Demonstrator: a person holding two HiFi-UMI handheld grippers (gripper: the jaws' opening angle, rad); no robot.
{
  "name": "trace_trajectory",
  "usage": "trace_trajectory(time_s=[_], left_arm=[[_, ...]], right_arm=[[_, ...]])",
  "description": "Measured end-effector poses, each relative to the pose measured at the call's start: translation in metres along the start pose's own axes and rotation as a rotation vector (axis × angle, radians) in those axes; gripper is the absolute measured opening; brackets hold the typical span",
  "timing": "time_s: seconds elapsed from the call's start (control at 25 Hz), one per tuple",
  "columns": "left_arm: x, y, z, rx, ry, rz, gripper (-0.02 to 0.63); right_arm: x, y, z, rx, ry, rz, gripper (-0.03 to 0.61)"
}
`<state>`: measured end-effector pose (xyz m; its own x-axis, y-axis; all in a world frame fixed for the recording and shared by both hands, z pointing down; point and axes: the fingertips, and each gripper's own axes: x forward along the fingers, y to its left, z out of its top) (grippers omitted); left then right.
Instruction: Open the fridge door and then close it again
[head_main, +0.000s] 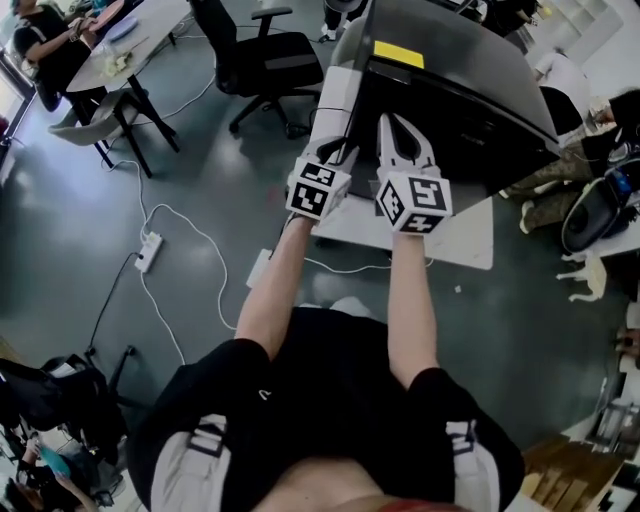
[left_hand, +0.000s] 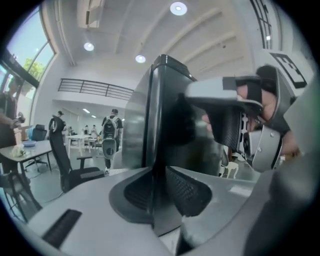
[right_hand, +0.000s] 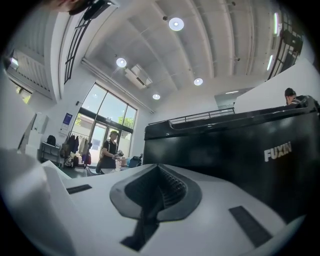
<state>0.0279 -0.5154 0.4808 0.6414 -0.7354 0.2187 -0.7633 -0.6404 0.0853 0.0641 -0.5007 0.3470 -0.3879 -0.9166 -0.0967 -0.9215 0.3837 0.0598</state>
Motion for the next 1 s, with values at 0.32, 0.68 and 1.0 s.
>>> trace_trajectory(time_s=[0.32,0.68,1.0], left_arm=[[-0.037,-0.013,0.044,-0.118,-0.145,0.040,0.000],[-0.039,-0.036,0.034,-0.105,-0.150,0.098,-0.002],[-0.044,-0.049,0.038,-0.093,-0.164,0.092,-0.002]], right_arm=[[-0.059,-0.064,-0.040,0.110,0.031,-0.177,-0.006],[-0.114,-0.090,-0.079,0.045,0.097,-0.310,-0.006],[-0.113,-0.080,-0.067,0.029,0.082,-0.256,-0.006]])
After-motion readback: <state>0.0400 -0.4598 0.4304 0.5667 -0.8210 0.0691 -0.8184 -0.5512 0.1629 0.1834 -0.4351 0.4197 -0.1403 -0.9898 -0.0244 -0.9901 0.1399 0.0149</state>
